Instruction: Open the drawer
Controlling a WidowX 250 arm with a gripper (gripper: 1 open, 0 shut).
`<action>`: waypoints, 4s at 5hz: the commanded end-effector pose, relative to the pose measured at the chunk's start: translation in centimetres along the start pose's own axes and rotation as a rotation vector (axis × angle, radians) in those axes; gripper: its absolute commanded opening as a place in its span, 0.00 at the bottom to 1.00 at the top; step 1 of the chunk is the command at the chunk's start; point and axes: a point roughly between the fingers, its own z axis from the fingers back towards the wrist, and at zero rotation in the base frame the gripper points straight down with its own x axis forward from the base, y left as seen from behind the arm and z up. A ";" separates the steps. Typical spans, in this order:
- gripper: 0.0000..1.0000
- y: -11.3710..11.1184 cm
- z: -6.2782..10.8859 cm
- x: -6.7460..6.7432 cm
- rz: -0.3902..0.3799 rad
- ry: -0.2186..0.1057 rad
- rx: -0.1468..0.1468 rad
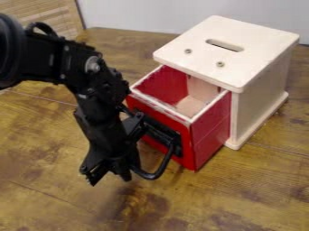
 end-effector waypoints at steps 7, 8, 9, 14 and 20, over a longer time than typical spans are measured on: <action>1.00 1.6 2.5 5.7 0.210 -0.101 0.014; 1.00 2.1 2.0 5.8 0.201 -0.129 0.015; 1.00 2.1 3.5 5.7 0.187 -0.126 0.006; 1.00 -0.4 9.6 5.1 -0.041 -0.148 -0.092; 1.00 -2.4 8.1 4.1 -0.177 -0.162 -0.136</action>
